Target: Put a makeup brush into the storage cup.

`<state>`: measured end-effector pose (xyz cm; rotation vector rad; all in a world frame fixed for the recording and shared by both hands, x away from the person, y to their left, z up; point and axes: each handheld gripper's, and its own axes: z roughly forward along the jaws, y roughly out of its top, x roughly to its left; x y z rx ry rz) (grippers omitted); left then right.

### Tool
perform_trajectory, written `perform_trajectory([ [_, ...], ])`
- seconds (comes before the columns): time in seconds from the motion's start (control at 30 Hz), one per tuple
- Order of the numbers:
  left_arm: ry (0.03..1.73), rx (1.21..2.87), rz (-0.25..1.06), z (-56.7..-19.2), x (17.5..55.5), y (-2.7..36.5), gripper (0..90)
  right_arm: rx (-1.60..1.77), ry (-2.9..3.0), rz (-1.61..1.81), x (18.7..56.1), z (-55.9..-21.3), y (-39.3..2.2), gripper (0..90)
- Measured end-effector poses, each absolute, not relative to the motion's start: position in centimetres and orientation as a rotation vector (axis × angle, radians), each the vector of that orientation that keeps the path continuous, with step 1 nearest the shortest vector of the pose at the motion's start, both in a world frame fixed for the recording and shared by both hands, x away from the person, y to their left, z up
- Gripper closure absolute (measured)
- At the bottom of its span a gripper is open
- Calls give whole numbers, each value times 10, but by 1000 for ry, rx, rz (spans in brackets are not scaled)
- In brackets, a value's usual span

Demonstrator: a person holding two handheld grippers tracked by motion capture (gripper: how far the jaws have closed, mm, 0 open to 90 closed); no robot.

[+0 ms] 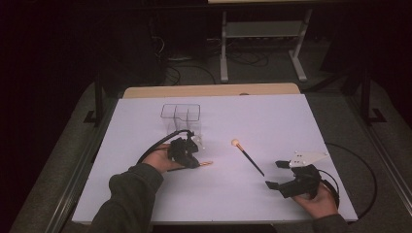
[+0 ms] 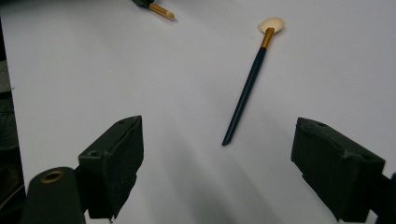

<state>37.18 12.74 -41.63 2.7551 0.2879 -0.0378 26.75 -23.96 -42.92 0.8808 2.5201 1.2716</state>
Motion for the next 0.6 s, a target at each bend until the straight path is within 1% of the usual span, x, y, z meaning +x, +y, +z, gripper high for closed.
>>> perform_trajectory([
  [0.6, 281, 2707, -37, -402, 365, 133, 836, 867, 2559, 1267, 268, -428, -233, 163],
])
